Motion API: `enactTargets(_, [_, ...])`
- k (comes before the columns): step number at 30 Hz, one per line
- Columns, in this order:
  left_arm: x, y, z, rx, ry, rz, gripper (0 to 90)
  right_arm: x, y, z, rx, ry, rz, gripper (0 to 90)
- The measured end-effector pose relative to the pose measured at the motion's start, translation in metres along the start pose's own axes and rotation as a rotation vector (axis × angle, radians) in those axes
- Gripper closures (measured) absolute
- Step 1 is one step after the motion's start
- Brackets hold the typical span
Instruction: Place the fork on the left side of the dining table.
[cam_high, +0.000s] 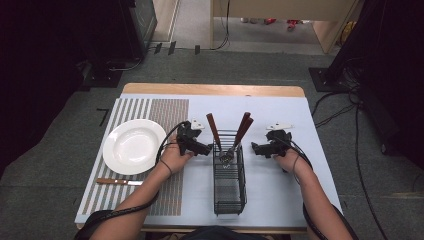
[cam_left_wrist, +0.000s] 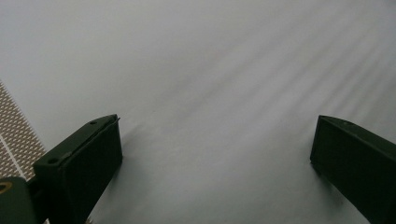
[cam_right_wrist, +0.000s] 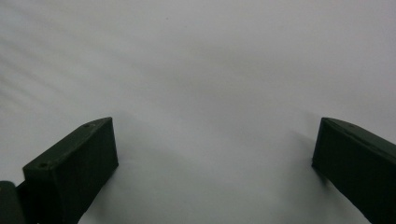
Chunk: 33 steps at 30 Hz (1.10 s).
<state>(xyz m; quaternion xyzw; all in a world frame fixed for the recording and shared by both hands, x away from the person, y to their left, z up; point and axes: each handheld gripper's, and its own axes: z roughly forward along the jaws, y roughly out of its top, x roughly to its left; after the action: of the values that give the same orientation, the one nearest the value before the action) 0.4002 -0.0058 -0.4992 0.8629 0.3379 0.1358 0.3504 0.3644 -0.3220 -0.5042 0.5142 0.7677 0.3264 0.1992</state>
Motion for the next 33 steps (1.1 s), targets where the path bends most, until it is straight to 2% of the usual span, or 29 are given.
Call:
enactTargets(20, [-0.0014,0.0006,0.0003,0.001,0.011,-0.014,1.8,-0.0003,0.0007,0.0004,0.002,0.001,-0.002,0.0])
enactTargets(24, [-0.0026,0.0055,0.0007,0.039,0.019,-0.019,2.2,-0.0004,0.0006,0.0004,0.001,0.002,-0.001,0.0])
enactTargets(27, [-0.002,0.0053,0.0004,0.037,0.015,-0.018,2.3,-0.0004,0.0007,0.0005,0.001,0.002,-0.001,0.0])
enactTargets(29, [-0.0015,0.0064,-0.0005,0.044,0.016,-0.019,3.8,-0.0004,0.0006,0.0005,0.002,0.002,-0.001,0.0])
enactTargets(30, [-0.0001,0.0073,-0.0024,0.046,0.022,-0.031,8.8,-0.0003,0.0007,0.0004,0.002,0.002,0.001,0.0])
enactTargets(33, [0.0017,0.0081,-0.0039,0.052,0.024,-0.035,14.1,-0.0005,0.0008,0.0005,0.003,0.003,0.0,0.0])
